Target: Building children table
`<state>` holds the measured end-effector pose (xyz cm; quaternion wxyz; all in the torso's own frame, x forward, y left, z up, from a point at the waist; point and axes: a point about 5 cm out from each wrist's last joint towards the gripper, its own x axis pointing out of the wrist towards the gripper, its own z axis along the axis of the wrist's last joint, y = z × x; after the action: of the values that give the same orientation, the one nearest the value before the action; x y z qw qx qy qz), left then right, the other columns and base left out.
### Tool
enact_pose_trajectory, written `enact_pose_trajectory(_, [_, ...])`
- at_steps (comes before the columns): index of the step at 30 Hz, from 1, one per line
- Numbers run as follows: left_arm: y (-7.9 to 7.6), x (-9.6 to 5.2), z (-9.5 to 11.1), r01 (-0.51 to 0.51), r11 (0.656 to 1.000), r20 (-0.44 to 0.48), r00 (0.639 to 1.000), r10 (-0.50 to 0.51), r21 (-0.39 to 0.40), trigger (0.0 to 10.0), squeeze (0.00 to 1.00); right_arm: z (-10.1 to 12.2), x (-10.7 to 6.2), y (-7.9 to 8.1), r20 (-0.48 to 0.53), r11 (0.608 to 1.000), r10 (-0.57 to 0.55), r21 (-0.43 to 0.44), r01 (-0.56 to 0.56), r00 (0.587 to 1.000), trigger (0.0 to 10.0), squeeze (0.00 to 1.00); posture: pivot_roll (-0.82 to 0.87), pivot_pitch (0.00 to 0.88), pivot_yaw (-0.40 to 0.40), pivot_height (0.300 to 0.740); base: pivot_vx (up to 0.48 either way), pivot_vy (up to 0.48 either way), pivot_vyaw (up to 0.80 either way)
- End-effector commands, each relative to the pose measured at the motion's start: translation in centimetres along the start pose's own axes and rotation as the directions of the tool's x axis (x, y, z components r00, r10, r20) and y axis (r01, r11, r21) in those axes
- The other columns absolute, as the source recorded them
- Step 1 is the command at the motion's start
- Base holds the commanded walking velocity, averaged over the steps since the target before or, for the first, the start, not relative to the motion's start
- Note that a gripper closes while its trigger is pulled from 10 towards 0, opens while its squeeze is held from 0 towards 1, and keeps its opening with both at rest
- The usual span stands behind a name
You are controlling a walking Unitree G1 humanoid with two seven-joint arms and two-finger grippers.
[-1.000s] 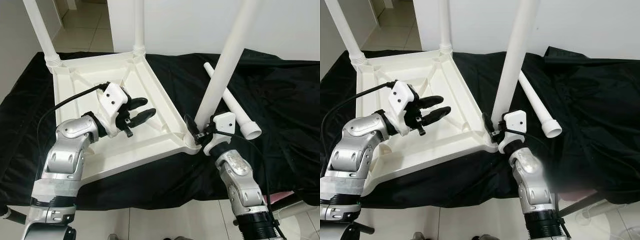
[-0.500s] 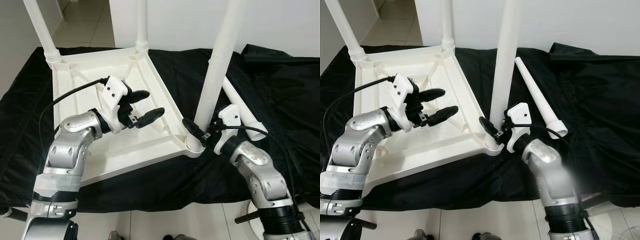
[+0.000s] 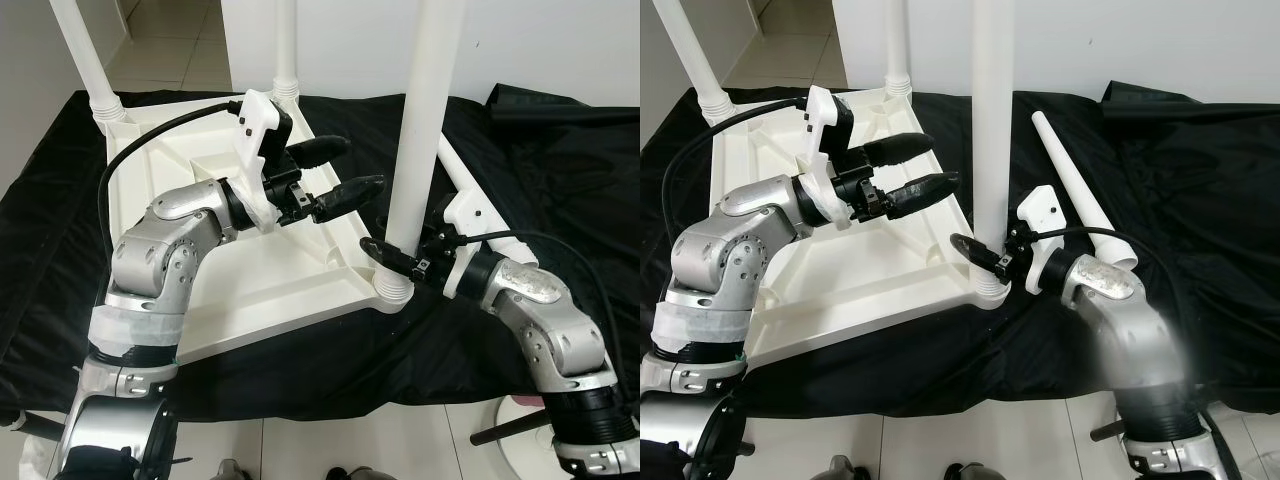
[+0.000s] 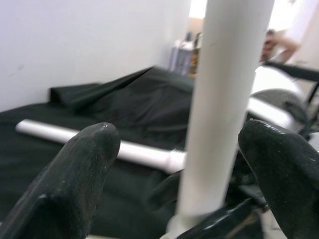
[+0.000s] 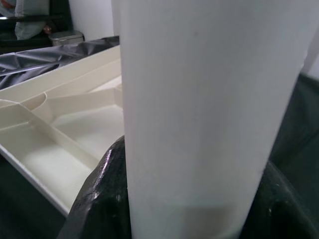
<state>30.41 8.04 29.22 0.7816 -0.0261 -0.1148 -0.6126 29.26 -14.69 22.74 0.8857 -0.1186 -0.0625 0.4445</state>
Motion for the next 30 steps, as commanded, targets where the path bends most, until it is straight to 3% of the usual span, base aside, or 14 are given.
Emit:
enact_pose_trajectory(1, [-1.0, 0.4, 1.0, 0.168, 0.986, 0.030, 0.985, -0.168, 0.001, 10.0, 0.00, 0.5, -0.1, -0.4, 0.009, 1.000, 0.017, -0.020, -0.017, 1.000, 10.0, 0.00, -0.05, 0.105, -0.030, 0.740, 0.000, 0.000, 0.00])
enact_pose_trajectory(7, [-1.0, 0.7, 1.3, 0.185, 0.983, 0.036, 0.982, -0.185, 0.006, 10.0, 0.00, 0.6, 0.0, -0.2, 0.004, 0.999, 0.044, -0.027, -0.044, 0.999, 10.0, 0.00, -0.05, 0.097, -0.025, 0.740, 0.000, 0.000, 0.00])
enact_pose_trajectory(16, [-1.0, 2.6, 2.2, 0.217, 0.976, 0.063, 0.974, -0.217, 0.000, 10.0, 0.00, 0.6, 0.4, 0.3, -0.034, 0.985, 0.168, -0.027, -0.169, 0.985, 10.0, 0.00, -0.06, 0.081, -0.023, 0.740, 0.000, 0.000, 0.00])
enact_pose_trajectory(24, [-1.5, 3.4, 2.8, 0.267, 0.964, 0.091, 0.960, -0.265, -0.014, 10.0, 0.00, 0.6, 1.1, 0.8, -0.035, 0.970, 0.242, -0.010, -0.242, 0.970, 10.0, 0.00, -0.05, 0.079, -0.027, 0.740, 0.000, 0.000, 0.00])
enact_pose_trajectory(29, [-1.3, 3.6, 3.0, 0.279, 0.957, 0.102, 0.957, -0.271, -0.074, 10.0, 0.00, 0.4, 1.0, 0.7, -0.045, 0.967, 0.252, -0.007, -0.253, 0.967, 10.0, 0.00, -0.05, 0.076, -0.026, 0.740, 0.000, 0.000, 0.00])
enact_pose_trajectory(30, [-1.1, 3.7, 3.0, 0.272, 0.957, 0.099, 0.960, -0.263, -0.095, 8.6, 0.00, 0.3, 1.0, 0.6, -0.049, 0.967, 0.253, -0.006, -0.253, 0.966, 10.0, 0.00, -0.06, 0.070, -0.023, 0.740, 0.000, 0.000, 0.00])
